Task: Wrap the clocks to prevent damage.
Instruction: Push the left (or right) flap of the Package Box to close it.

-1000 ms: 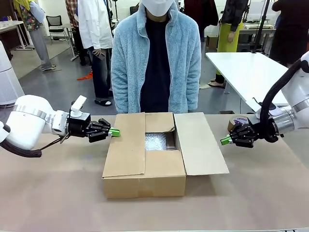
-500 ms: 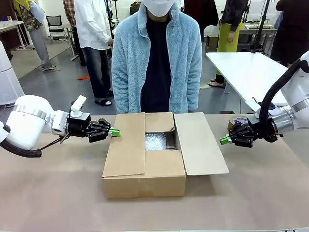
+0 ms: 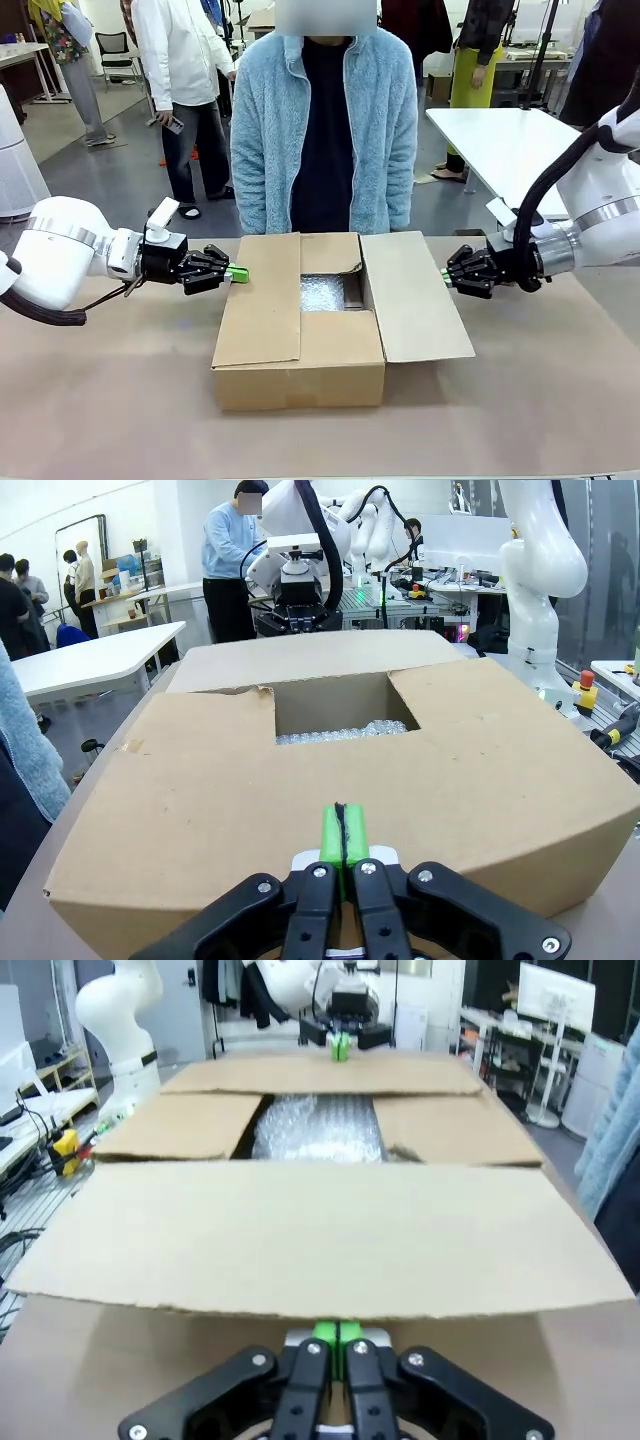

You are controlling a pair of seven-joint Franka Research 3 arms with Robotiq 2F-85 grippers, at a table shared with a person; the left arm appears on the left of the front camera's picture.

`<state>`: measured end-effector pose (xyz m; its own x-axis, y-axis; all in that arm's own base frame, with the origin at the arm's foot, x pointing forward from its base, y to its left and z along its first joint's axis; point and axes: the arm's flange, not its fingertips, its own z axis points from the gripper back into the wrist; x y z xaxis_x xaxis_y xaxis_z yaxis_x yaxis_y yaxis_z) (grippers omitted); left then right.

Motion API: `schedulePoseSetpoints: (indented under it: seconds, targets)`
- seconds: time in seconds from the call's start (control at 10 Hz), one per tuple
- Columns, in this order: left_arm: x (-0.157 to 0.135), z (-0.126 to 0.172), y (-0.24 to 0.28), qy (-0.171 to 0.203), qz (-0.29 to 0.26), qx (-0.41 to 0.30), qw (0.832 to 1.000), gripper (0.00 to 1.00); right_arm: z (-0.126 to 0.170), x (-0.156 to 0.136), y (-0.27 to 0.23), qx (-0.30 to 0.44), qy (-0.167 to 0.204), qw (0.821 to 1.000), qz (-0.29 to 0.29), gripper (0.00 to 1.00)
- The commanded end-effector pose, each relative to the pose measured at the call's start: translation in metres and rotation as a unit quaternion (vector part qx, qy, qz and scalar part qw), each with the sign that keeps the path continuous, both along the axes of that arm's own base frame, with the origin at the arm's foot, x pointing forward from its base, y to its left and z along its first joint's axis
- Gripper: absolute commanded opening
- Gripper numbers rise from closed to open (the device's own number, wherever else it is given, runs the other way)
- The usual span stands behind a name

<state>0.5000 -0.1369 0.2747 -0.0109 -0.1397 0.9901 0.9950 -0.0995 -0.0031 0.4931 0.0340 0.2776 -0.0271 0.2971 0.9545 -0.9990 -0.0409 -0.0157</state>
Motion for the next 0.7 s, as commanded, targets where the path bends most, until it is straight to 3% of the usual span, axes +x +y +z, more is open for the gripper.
schedulePoseSetpoints:
  seconds: [0.0, 0.2, 0.6]
  targets:
    - [0.0, -0.003, -0.001, 0.001, 0.002, 0.002, 1.0, 0.01, -0.003, 0.008, 0.008, 0.064, -0.009, 0.998, 0.01, 0.01]
    - [0.0, -0.003, -0.001, 0.001, 0.002, 0.002, 1.0, 0.01, 0.005, 0.004, 0.017, 0.117, -0.024, 0.993, 0.009, 0.01]
    - [0.0, -0.003, -0.001, 0.001, 0.002, 0.002, 1.0, 0.01, 0.015, 0.008, 0.047, 0.157, -0.065, 0.985, 0.001, 0.01]
